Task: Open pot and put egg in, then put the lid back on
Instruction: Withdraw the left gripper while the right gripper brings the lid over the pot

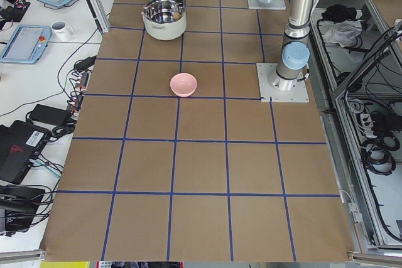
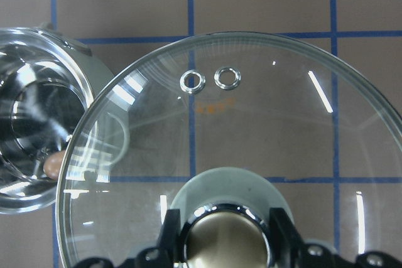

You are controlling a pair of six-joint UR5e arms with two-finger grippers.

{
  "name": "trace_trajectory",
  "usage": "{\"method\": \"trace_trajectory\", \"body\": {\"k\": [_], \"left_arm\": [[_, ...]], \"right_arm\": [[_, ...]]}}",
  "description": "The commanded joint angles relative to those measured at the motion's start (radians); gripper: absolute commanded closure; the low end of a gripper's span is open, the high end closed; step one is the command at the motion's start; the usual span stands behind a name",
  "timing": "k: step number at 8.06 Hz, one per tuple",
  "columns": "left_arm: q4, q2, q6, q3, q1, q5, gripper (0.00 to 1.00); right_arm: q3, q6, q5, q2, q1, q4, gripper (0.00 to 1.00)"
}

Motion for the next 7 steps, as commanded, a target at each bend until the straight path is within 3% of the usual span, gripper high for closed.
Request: {"method": "trace_trajectory", "body": {"k": [1, 4, 7], "left_arm": [[-0.239, 0.108, 0.062, 0.0, 0.123, 0.024, 0.0], [-0.348, 0.175, 0.064, 0.0, 0.194, 0.098, 0.0], [-0.337, 0.188, 0.064, 0.001, 0.214, 0.112, 0.0]], "right_arm": [[-0.006, 0.23, 0.0, 0.044, 0.137, -0.12, 1.0], [-0.009, 0.453, -0.002, 0.139, 0.297, -0.289, 1.0], [-0.009, 0.62, -0.002, 0.226, 0.38, -0.374, 1.0]]}}
